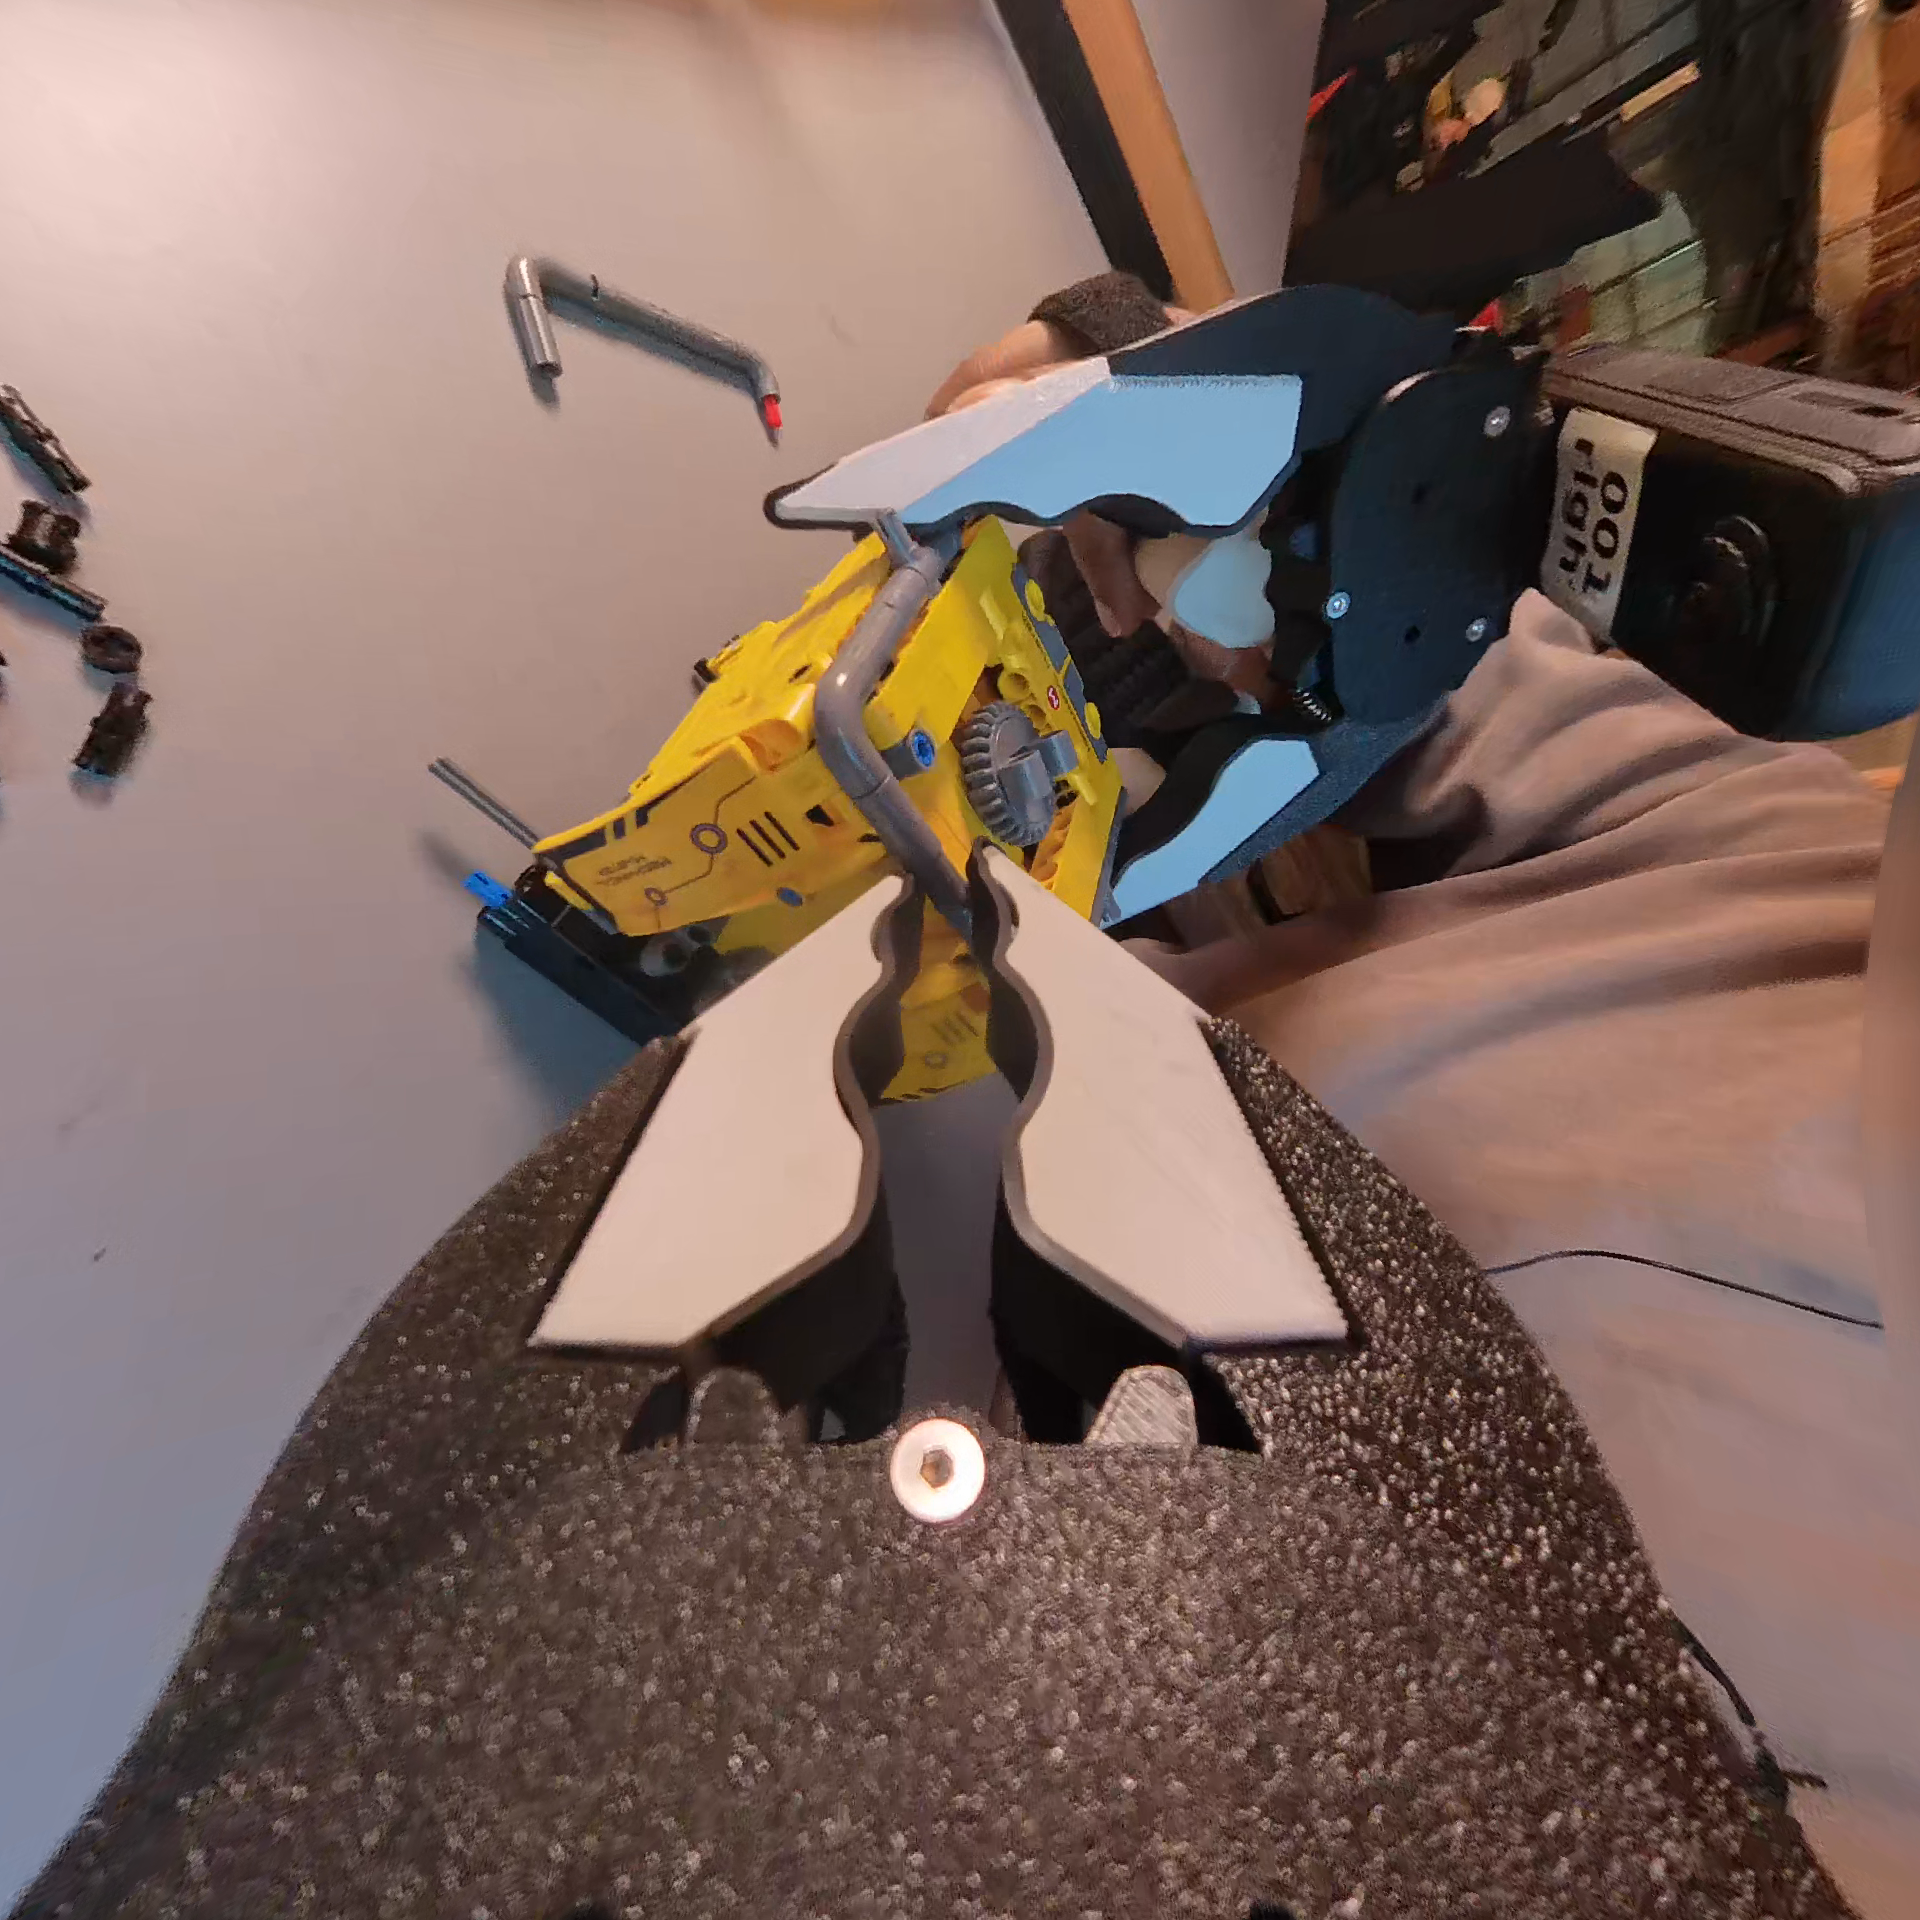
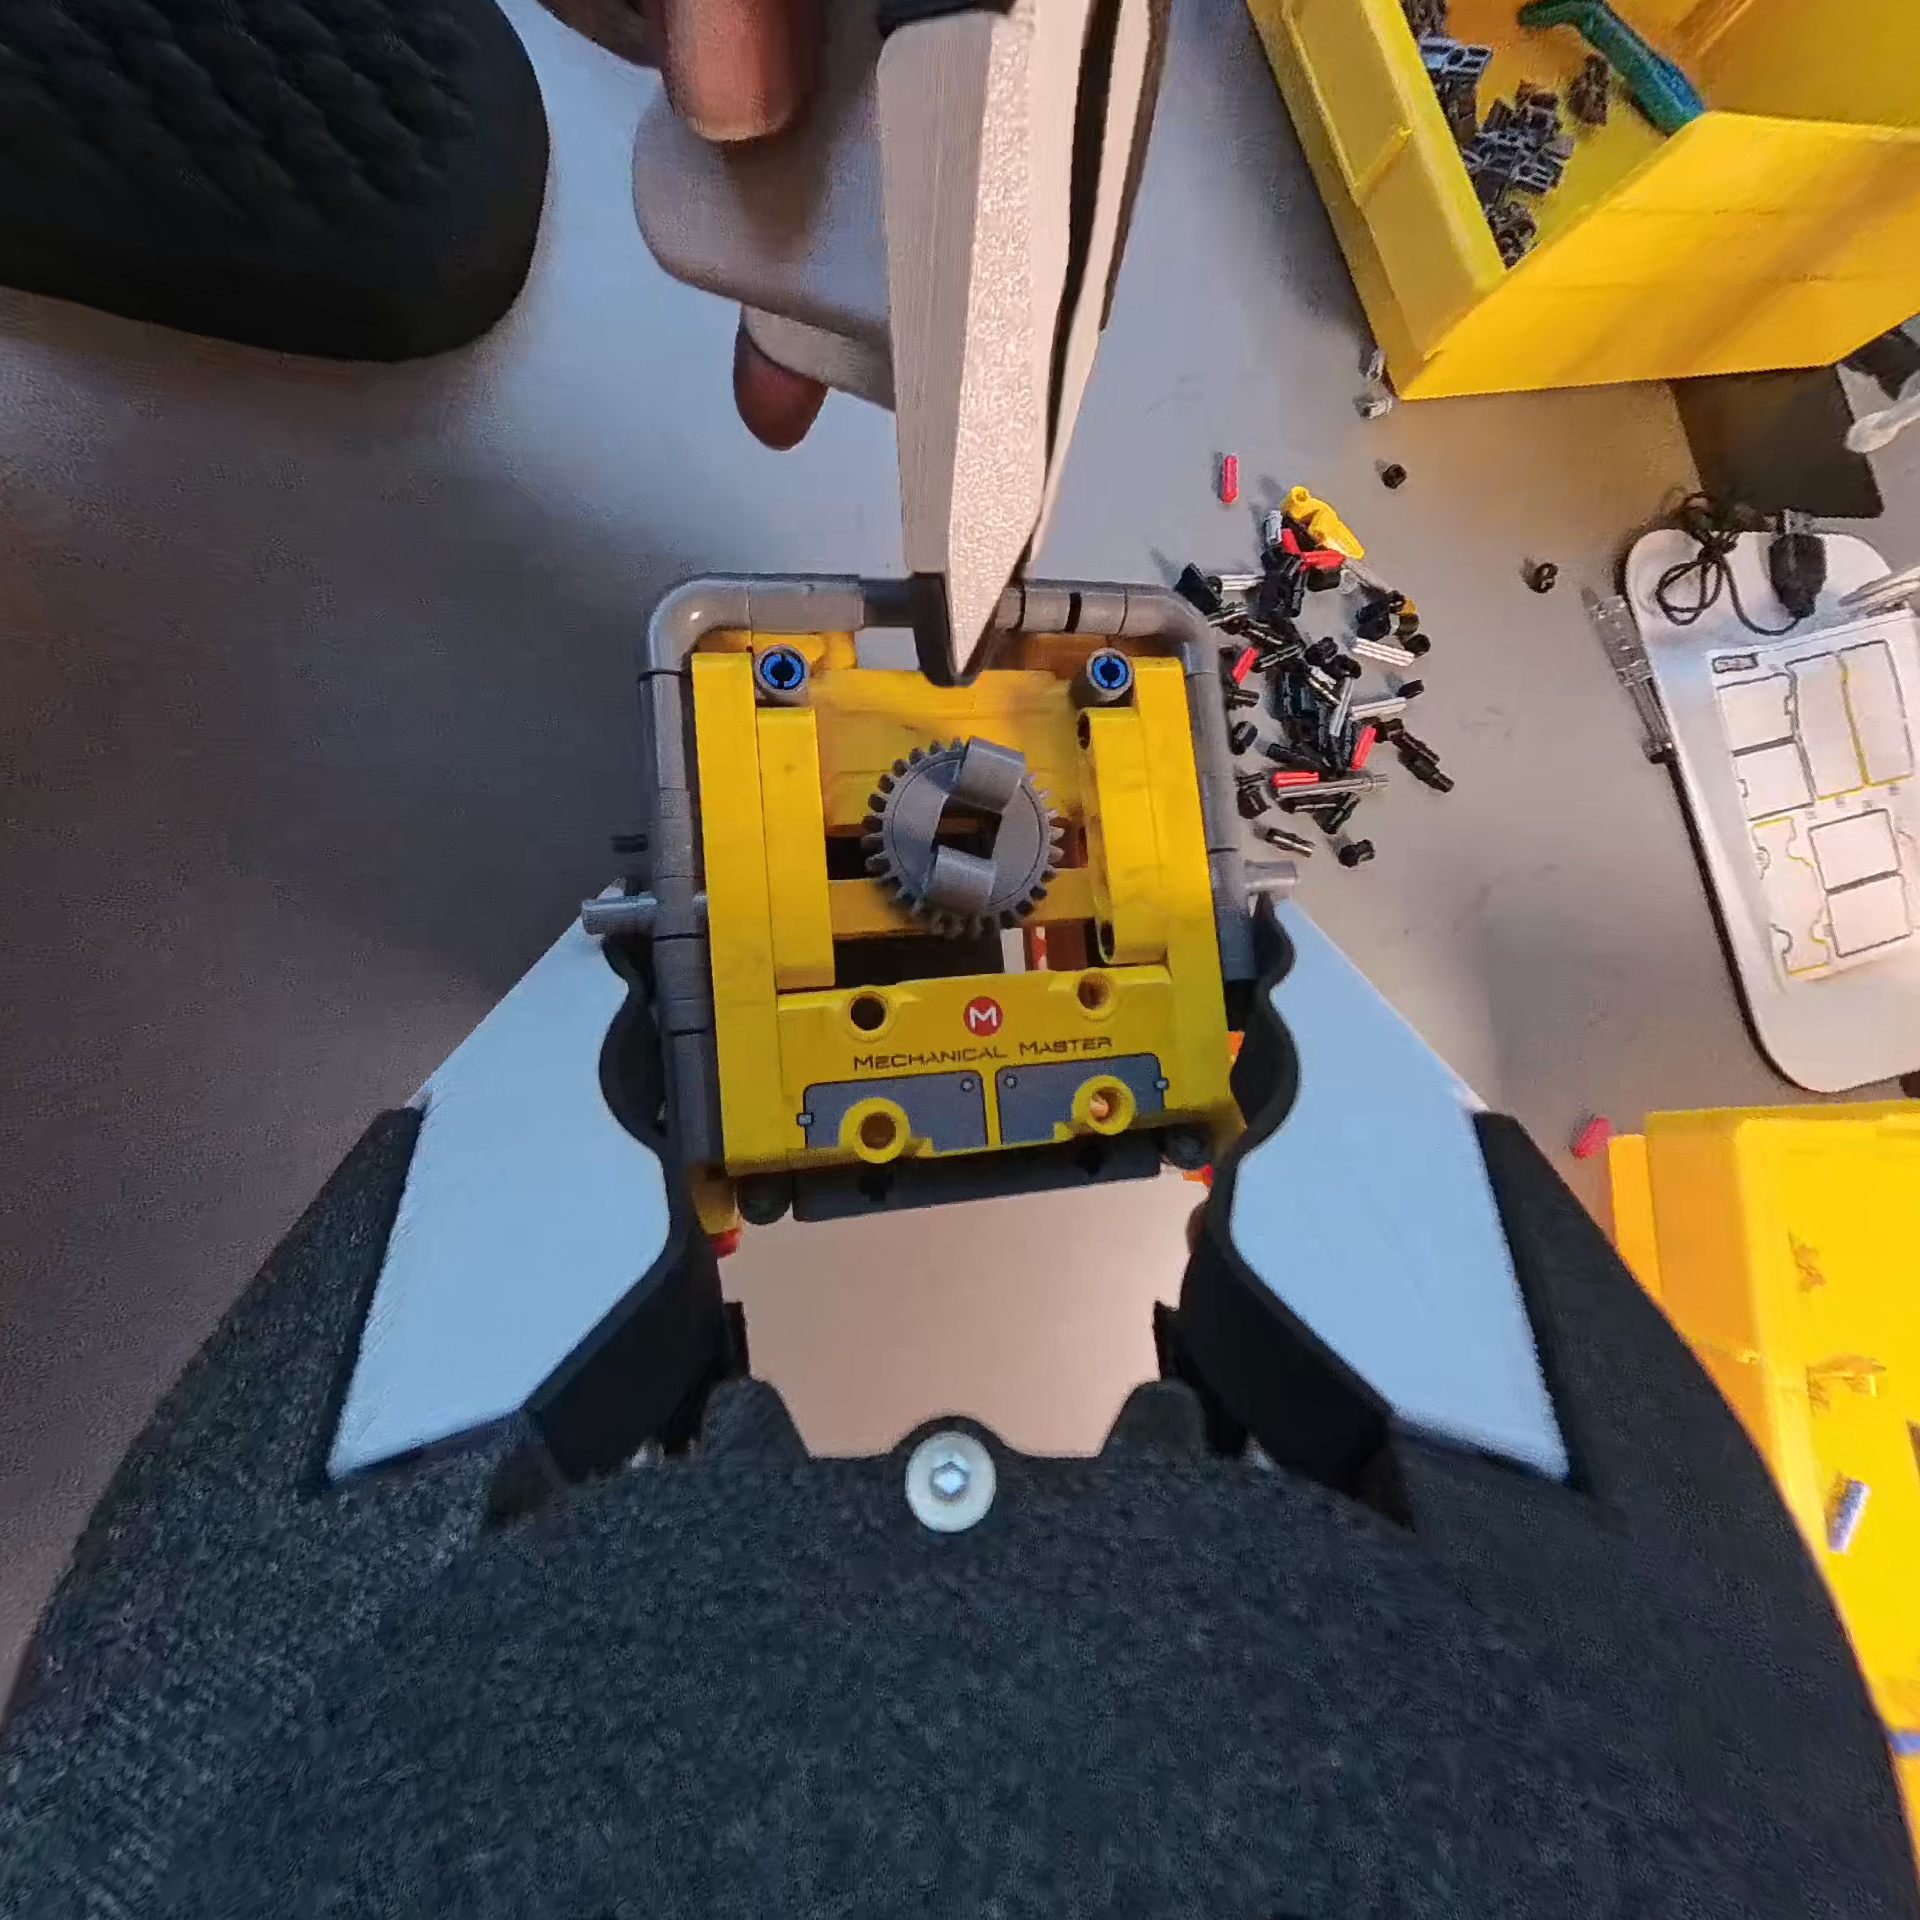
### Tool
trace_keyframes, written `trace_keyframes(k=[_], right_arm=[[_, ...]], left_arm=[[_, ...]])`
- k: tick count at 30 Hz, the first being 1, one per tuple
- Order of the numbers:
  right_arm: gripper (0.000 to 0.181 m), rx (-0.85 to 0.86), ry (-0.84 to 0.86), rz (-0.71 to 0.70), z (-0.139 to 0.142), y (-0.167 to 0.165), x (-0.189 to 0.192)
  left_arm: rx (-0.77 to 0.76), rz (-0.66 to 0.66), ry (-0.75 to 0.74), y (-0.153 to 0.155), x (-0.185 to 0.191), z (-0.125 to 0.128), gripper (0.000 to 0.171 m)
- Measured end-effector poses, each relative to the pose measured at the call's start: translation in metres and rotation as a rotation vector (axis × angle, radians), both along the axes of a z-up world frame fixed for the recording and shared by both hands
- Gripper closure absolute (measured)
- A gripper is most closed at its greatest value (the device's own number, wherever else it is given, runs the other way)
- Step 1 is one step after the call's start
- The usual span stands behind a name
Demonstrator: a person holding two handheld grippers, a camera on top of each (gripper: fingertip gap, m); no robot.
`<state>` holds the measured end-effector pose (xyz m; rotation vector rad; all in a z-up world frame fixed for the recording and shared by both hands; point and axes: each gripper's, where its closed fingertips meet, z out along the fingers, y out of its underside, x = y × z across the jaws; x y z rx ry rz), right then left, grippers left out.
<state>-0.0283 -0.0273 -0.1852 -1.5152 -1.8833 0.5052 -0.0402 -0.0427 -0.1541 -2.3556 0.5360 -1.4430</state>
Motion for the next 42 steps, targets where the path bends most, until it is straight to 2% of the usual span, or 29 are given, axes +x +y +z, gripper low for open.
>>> trace_keyframes(k=[6, 9, 11, 15, 16, 17, 19, 22, 25, 32, 38, 42], right_arm=[[0.072, -0.01, 0.003, 0.042, 0.0, -0.004, 0.002], [0.073, -0.006, -0.024, -0.018, -0.001, 0.015, 0.022], [0.073, -0.001, -0.019, -0.052, 0.0, 0.027, 0.035], [0.072, 0.019, -0.033, -0.007, -0.001, 0.012, 0.022], [0.072, 0.018, -0.03, -0.01, -0.001, 0.012, 0.019], [0.072, 0.017, -0.036, -0.015, -0.001, 0.012, 0.018], [0.072, 0.032, -0.052, -0.017, -0.001, 0.011, 0.018], [0.072, 0.048, -0.057, -0.024, -0.001, 0.009, 0.016], [0.072, 0.051, -0.054, -0.029, -0.001, 0.008, 0.012], [0.072, 0.087, -0.09, -0.034, -0.002, 0.007, 0.012], [0.072, 0.075, -0.074, -0.082, -0.002, 0.012, 0.007], [0.072, 0.071, -0.082, -0.165, -0.002, 0.02, 0.004]], left_arm=[[0.027, -0.025, -0.084, -0.009, -0.005, 0.006, 0.167], [0.047, 0.089, -0.081, -0.004, -0.047, 0.007, 0.171], [0.002, 0.096, -0.085, -0.018, -0.059, -0.003, 0.171], [0.029, 0.113, -0.209, -0.009, -0.041, 0.017, 0.171], [0.034, 0.1, -0.216, -0.009, -0.032, 0.02, 0.166], [0.038, 0.089, -0.22, -0.009, -0.023, 0.022, 0.153], [0.026, 0.091, -0.224, -0.006, -0.009, 0.022, 0.146], [-0.047, 0.106, -0.243, -0.001, 0.005, 0.016, 0.146], [-0.042, 0.114, -0.187, 0.004, 0.01, 0.005, 0.163], [0.079, -0.008, 0.035, 0.0, 0.006, 0.0, 0.163], [0.246, -0.124, 0.339, 0.009, -0.003, -0.005, 0.163], [0.235, -0.111, 0.415, 0.022, -0.008, -0.005, 0.162]])
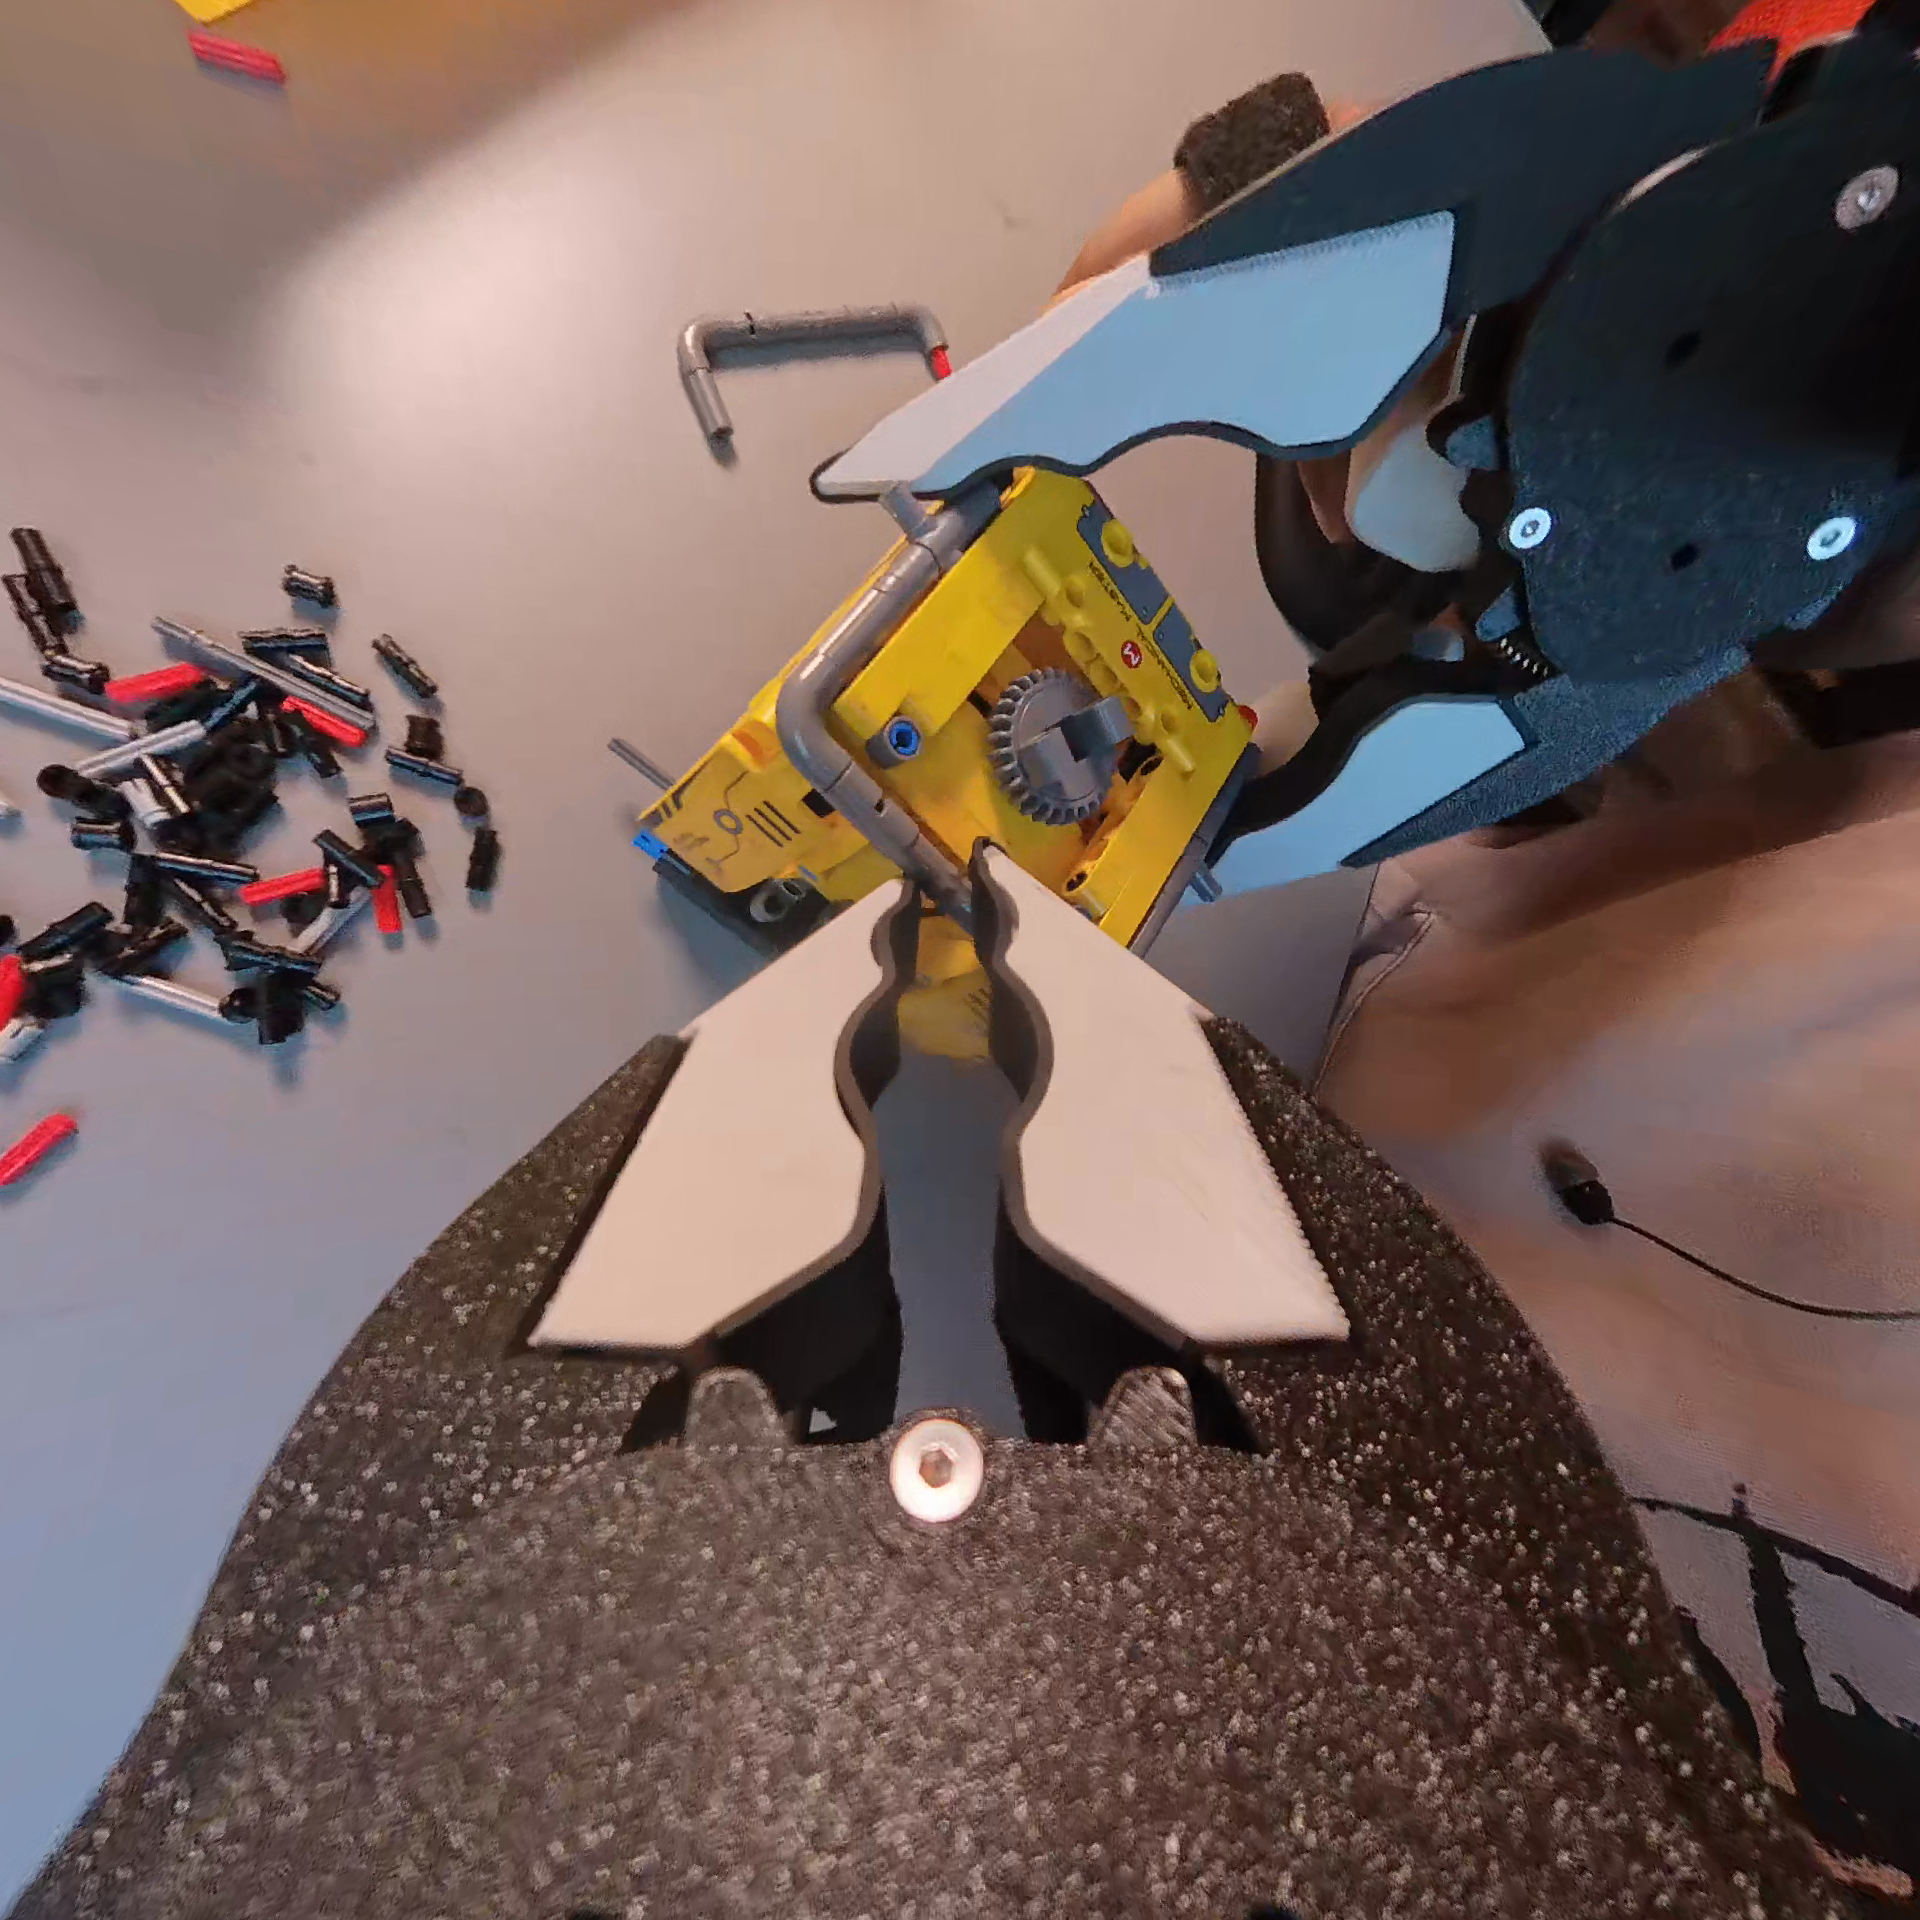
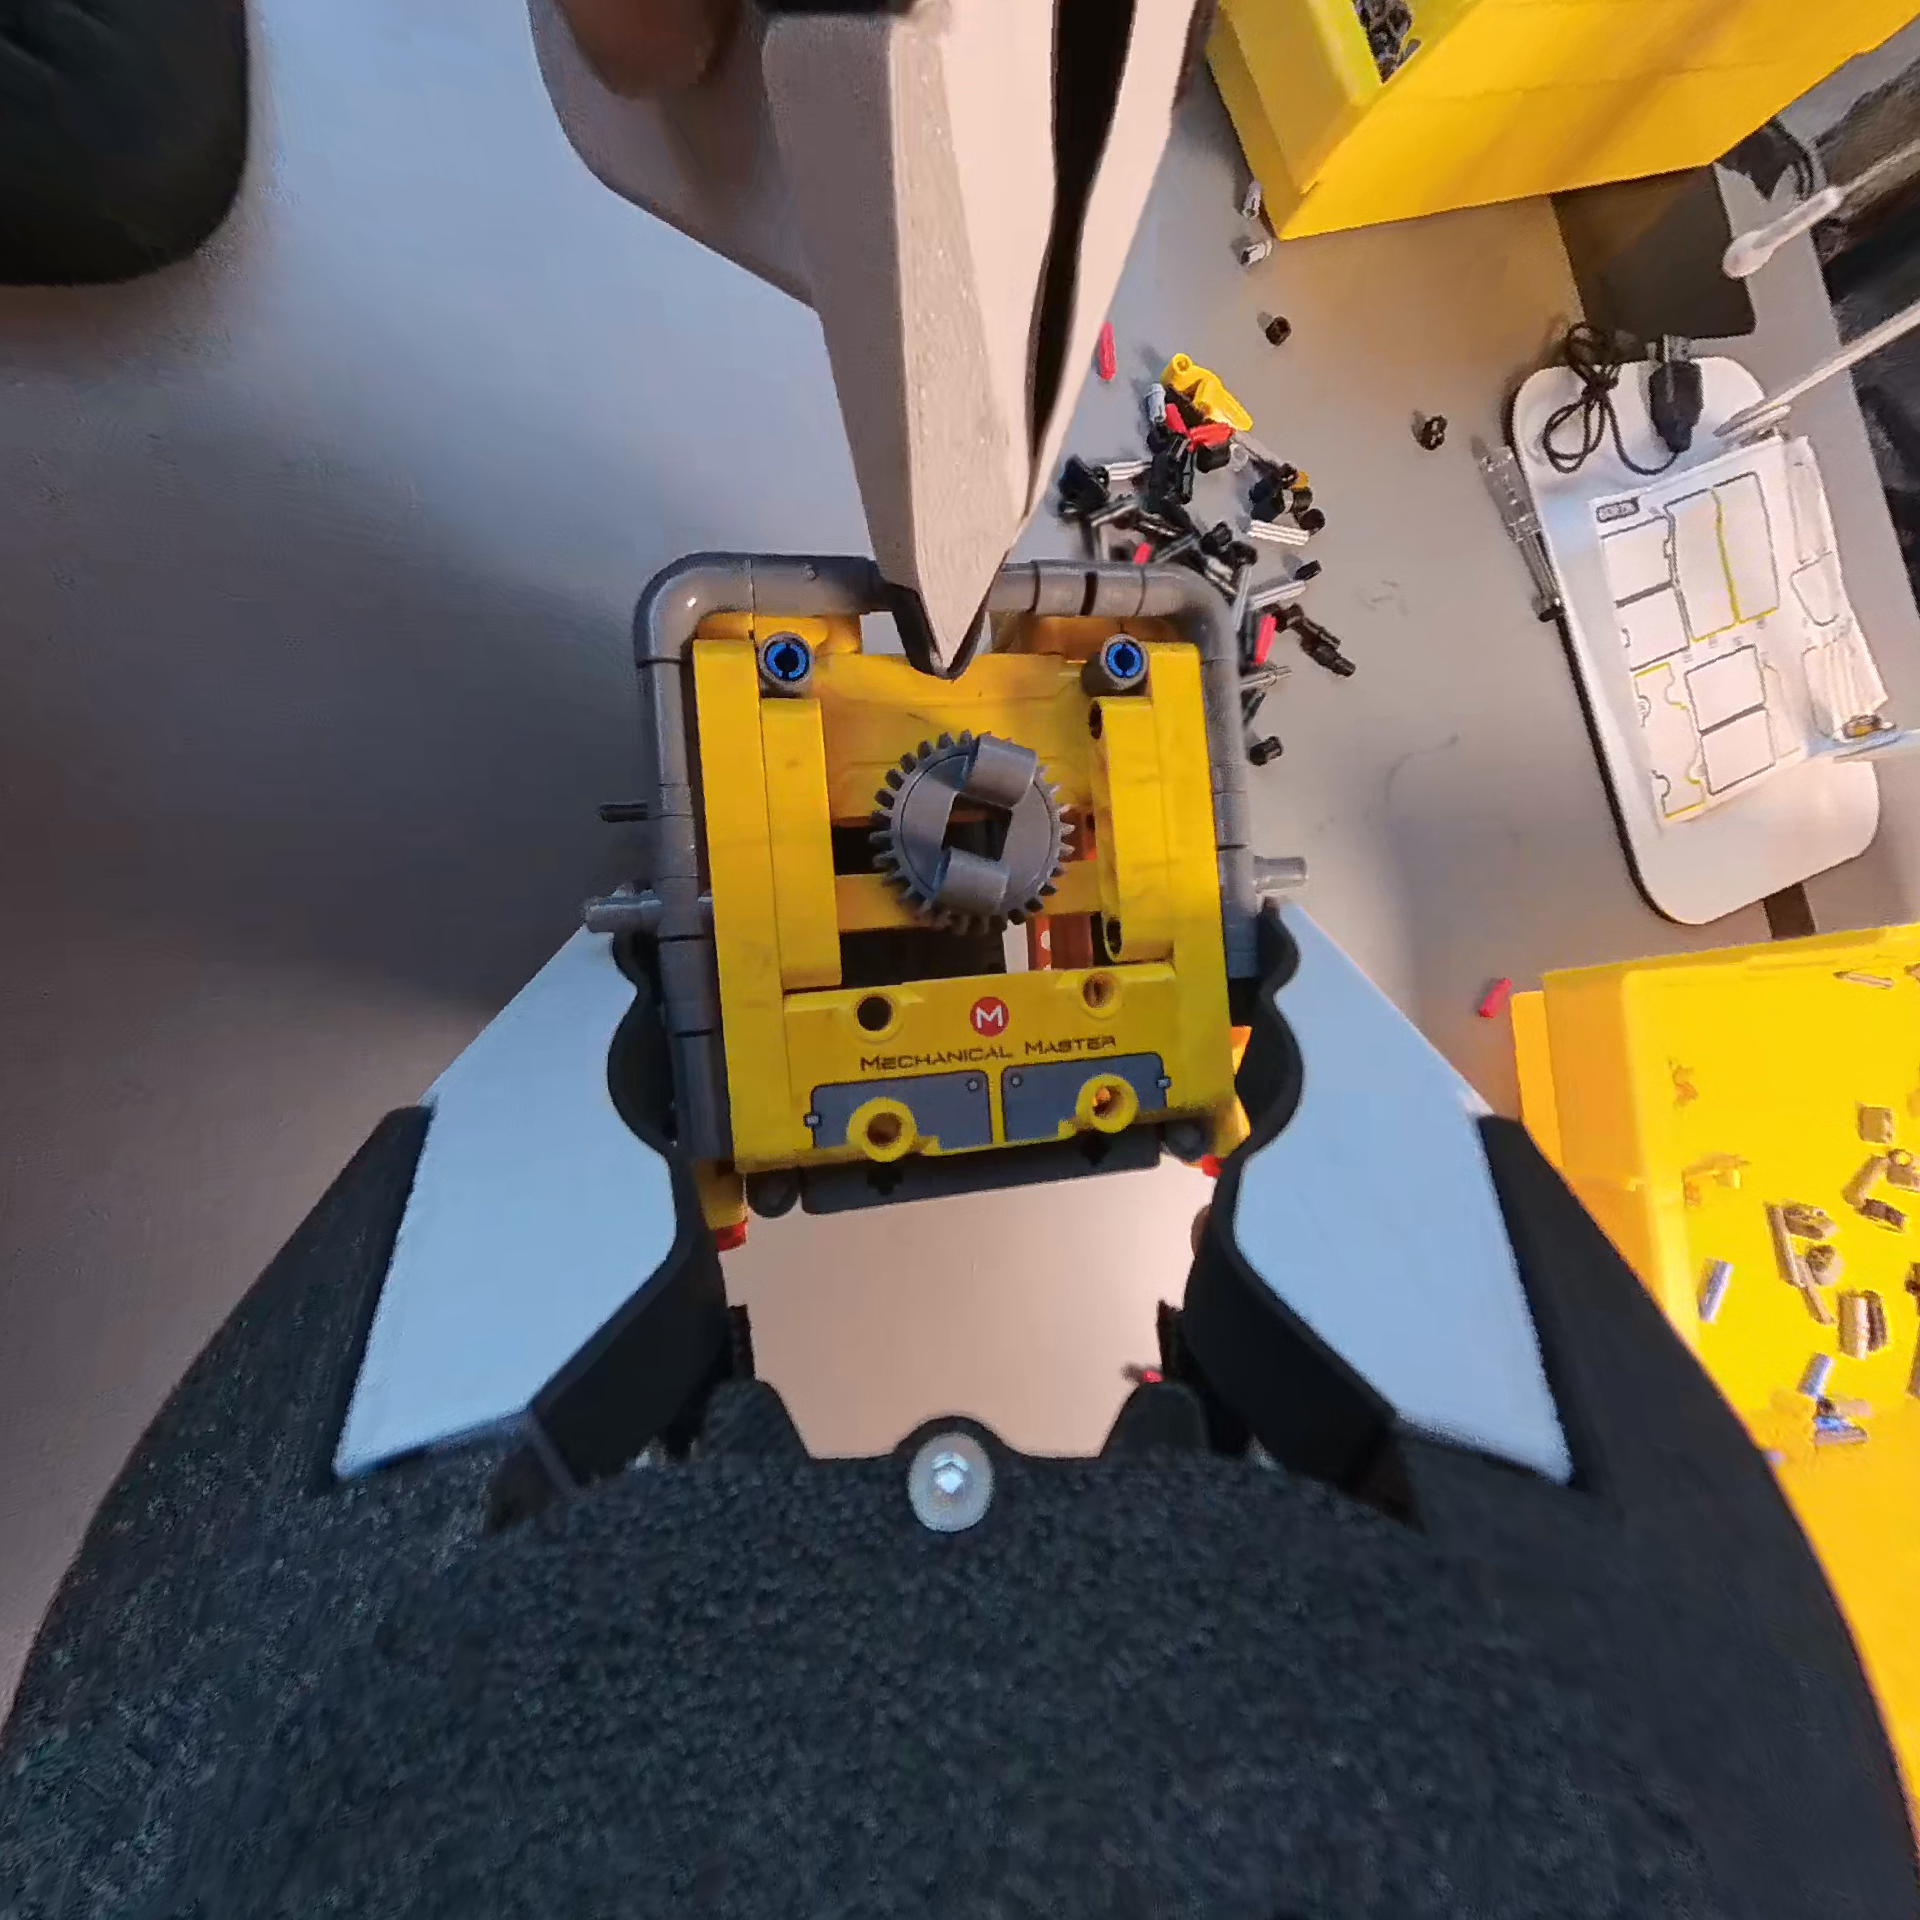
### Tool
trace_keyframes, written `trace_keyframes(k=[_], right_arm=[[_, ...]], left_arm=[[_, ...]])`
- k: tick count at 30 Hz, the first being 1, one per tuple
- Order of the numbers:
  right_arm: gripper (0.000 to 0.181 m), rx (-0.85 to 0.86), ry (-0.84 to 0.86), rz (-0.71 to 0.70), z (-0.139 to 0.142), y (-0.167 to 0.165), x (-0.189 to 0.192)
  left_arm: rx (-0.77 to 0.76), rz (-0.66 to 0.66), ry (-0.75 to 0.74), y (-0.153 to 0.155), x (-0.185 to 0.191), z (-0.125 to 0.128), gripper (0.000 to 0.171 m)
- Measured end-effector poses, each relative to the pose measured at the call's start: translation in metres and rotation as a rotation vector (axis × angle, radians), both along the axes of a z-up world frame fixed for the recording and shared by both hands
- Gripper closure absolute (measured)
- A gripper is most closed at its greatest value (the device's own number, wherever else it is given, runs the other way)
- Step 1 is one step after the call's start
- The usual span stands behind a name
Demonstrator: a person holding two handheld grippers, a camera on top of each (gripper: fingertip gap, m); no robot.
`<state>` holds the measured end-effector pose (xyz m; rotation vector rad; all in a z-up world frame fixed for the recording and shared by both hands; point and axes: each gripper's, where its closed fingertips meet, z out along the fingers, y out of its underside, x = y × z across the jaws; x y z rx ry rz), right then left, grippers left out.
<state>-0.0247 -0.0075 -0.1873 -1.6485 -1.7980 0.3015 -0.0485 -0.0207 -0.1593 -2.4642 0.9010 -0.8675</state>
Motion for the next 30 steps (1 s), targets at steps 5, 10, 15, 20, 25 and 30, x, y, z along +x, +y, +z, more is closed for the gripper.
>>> trace_keyframes(k=[5, 10, 15, 20, 25, 30], right_arm=[[0.071, -0.015, 0.028, -0.058, 0.001, 0.011, -0.003], [0.06, -0.053, 0.043, 0.045, -0.003, 0.008, -0.001], [0.065, -0.144, 0.074, 0.07, -0.002, 0.006, -0.005], [0.066, -0.11, 0.058, 0.056, -0.002, 0.008, -0.011], [0.068, -0.104, 0.077, 0.056, -0.002, 0.009, -0.008], [0.071, -0.135, 0.104, 0.072, 0.0, 0.004, -0.004]], left_arm=[[0.008, 0.045, 0.04, 0.015, -0.003, 0.001, 0.161], [-0.076, 0.104, -0.012, 0.022, -0.004, 0.001, 0.161], [-0.115, 0.083, 0.015, 0.017, -0.005, 0.001, 0.158], [-0.151, 0.075, 0.028, 0.013, -0.004, -0.003, 0.148], [-0.208, 0.09, -0.154, 0.017, -0.003, 0.003, 0.162], [-0.215, 0.084, -0.348, 0.014, 0.0, 0.006, 0.164]])
